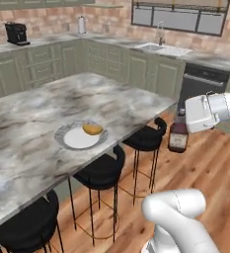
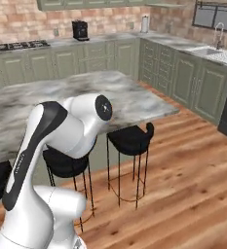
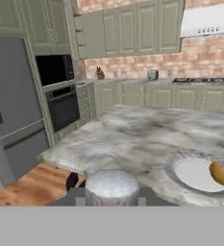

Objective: Move the hot dog bun to the plate on the dining table and place the condiment next to that plate. Then navigate to the fridge and take the sausage and place it on the plate as well.

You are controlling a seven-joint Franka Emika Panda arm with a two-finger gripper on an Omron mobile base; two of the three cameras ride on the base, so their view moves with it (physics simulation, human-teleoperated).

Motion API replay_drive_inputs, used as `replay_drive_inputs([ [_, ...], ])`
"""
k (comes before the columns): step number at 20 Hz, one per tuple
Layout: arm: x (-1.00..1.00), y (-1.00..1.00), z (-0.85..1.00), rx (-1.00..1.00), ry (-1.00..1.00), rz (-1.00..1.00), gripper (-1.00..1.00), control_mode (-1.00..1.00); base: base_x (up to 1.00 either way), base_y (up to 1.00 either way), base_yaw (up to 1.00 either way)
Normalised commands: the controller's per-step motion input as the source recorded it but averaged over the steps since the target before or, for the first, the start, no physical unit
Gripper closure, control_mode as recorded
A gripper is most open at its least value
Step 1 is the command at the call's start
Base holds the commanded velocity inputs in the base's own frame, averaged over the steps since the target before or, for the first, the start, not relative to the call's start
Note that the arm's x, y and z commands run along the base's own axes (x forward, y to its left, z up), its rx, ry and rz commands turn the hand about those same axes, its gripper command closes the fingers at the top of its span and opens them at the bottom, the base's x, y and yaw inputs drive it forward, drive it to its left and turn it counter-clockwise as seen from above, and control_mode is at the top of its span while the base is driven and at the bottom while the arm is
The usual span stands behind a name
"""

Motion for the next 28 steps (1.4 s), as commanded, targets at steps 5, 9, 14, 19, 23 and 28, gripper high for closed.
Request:
replay_drive_inputs([
  [5,0.00,0.00,0.00,0.00,0.00,0.00,1.00,1.00,0.49,-0.29,0.65],
  [9,0.00,0.00,0.00,0.00,0.00,0.00,1.00,1.00,0.57,-0.40,0.61],
  [14,0.00,0.00,0.00,0.00,0.00,0.00,1.00,1.00,0.77,-0.49,0.51],
  [19,0.00,0.00,0.00,0.00,0.00,0.00,1.00,1.00,0.85,-0.47,0.32],
  [23,0.13,-0.16,0.00,0.01,0.01,0.02,1.00,-1.00,0.51,-0.29,0.13],
  [28,0.54,-0.98,-0.44,0.04,0.02,0.06,1.00,-1.00,0.00,0.00,0.00],
])
